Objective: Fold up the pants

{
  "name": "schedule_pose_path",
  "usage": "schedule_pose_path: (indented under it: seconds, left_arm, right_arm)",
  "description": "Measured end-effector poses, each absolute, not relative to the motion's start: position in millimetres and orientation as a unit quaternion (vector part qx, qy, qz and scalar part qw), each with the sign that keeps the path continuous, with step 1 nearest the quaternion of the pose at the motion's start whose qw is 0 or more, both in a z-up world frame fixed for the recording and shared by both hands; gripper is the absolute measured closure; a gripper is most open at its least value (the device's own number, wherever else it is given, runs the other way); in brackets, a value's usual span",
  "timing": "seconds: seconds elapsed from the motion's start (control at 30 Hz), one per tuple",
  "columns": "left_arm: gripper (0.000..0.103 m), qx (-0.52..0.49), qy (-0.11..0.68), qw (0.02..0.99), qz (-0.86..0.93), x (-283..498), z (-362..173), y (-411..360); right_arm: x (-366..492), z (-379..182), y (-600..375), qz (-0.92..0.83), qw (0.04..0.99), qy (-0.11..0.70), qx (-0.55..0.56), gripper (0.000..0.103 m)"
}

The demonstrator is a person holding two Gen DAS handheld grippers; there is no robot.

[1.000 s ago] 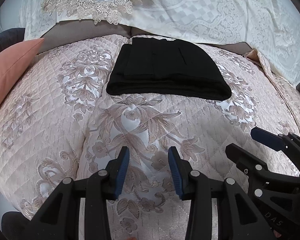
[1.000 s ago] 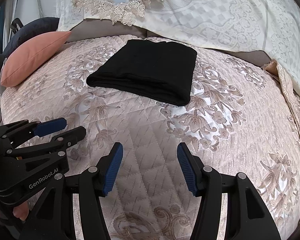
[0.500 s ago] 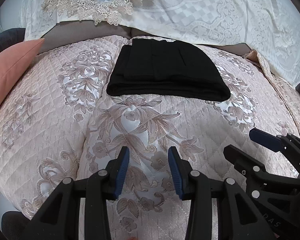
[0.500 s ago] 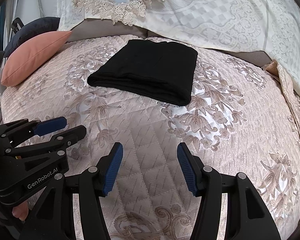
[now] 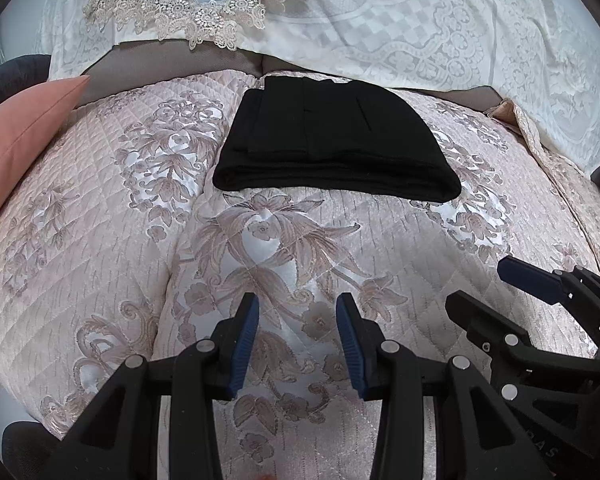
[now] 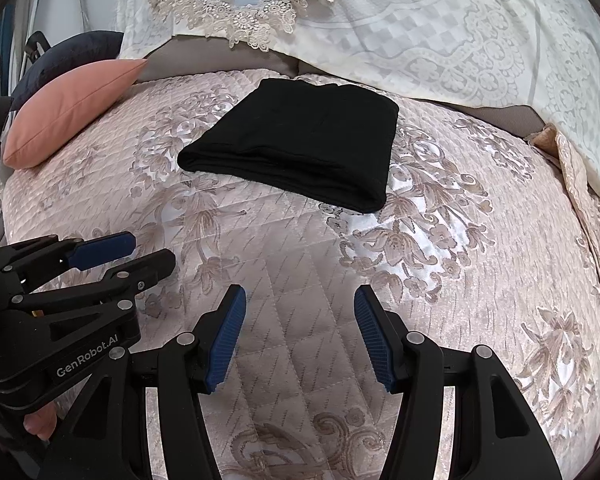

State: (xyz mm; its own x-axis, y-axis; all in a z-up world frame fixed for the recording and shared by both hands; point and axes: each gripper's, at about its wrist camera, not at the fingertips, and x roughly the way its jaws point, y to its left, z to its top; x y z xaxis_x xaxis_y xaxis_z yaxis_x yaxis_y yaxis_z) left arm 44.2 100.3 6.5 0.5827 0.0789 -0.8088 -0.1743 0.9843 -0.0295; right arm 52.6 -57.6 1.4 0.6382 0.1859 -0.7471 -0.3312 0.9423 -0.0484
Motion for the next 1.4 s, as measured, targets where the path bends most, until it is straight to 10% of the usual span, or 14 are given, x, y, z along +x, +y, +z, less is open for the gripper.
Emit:
schedule_pose_path:
  seconds: [1.4]
  left_arm:
    - [0.060, -0.048, 0.449, 0.890, 0.070, 45.8, 7.8, 99.0]
  right_arm:
    - [51.1, 3.8, -56.3, 0.147, 0.901, 0.398, -0.094, 0.046]
